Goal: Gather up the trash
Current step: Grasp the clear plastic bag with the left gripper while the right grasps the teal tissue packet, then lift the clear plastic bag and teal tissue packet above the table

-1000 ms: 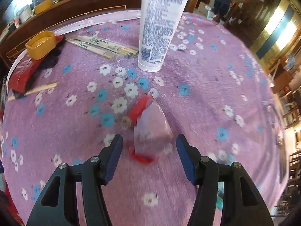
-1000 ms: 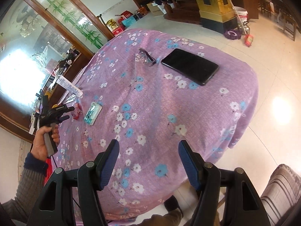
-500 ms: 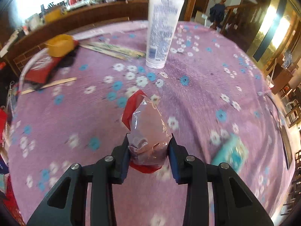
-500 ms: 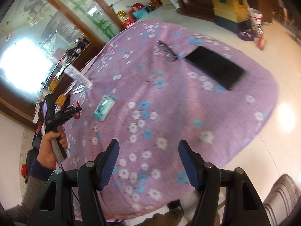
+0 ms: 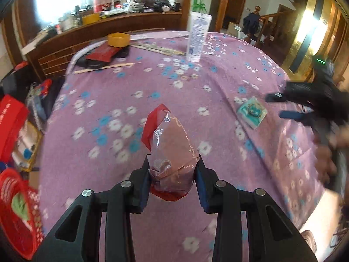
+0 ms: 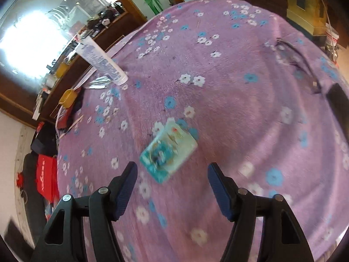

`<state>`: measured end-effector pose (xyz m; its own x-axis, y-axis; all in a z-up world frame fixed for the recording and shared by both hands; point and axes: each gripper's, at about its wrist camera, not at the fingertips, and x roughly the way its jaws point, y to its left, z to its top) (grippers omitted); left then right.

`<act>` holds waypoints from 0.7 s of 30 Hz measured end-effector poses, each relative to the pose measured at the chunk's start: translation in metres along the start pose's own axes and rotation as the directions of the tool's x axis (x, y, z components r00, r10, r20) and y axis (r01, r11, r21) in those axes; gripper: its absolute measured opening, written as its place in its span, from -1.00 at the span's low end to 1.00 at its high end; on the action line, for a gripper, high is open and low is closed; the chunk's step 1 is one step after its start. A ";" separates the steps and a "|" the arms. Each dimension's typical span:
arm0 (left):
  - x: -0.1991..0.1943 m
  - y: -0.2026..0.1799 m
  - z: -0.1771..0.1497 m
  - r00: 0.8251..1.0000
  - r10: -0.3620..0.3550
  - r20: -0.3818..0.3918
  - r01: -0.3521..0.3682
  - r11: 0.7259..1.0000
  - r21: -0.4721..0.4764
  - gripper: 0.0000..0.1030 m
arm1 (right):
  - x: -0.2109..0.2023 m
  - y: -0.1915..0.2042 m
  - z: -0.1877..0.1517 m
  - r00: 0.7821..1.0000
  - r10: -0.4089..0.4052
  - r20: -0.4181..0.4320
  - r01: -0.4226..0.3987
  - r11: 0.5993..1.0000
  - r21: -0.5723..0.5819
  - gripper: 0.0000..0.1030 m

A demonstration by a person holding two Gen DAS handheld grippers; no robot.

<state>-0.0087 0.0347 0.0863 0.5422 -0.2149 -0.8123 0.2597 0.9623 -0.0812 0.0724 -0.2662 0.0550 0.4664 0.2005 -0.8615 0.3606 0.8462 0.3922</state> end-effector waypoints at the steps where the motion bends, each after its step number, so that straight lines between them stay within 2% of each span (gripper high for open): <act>1: -0.003 0.002 -0.003 1.000 -0.001 -0.002 0.001 1.000 -0.005 -0.32 | 0.009 0.003 0.004 1.000 -0.023 -0.007 0.023 1.000 0.008 0.38; 4: -0.011 0.008 -0.015 1.000 0.011 -0.006 -0.011 1.000 -0.021 -0.32 | 0.036 0.013 0.015 0.992 -0.121 -0.032 0.121 0.993 0.016 0.39; 6: -0.012 0.010 -0.019 1.000 0.022 -0.008 -0.022 1.000 -0.021 -0.32 | 0.047 0.015 0.017 0.989 -0.145 -0.033 0.147 0.988 0.049 0.41; 10: -0.009 0.016 -0.022 0.999 0.030 -0.018 -0.031 0.999 -0.022 -0.32 | 0.062 0.037 0.014 0.956 -0.293 -0.021 0.291 0.955 -0.063 0.43; 12: -0.006 0.018 -0.021 0.999 0.029 -0.019 -0.029 0.999 -0.026 -0.32 | 0.061 0.041 0.008 0.952 -0.307 -0.011 0.305 0.948 -0.088 0.42; 16: 0.003 0.016 -0.019 1.000 0.022 -0.022 -0.022 1.000 -0.022 -0.32 | 0.050 0.032 -0.010 0.947 -0.321 0.013 0.320 0.936 -0.149 0.20; 17: 0.005 0.013 -0.018 1.000 0.019 -0.023 -0.019 1.000 -0.018 -0.32 | 0.045 0.029 -0.015 0.951 -0.309 0.014 0.307 0.937 -0.169 0.16; 19: 0.010 0.007 -0.016 1.000 0.013 -0.021 -0.013 1.000 -0.012 -0.32 | 0.039 0.026 -0.023 0.957 -0.288 0.015 0.285 0.937 -0.203 -0.13; 21: 0.014 0.000 -0.015 1.000 0.002 -0.020 -0.002 1.000 -0.004 -0.32 | 0.029 0.022 -0.033 0.970 -0.241 0.020 0.239 0.943 -0.232 -0.23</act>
<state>-0.0128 0.0344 0.0667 0.5266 -0.2095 -0.8239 0.2554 0.9634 -0.0817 0.0671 -0.2255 0.0278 0.3821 -0.0193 -0.9239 0.2640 0.9604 0.0891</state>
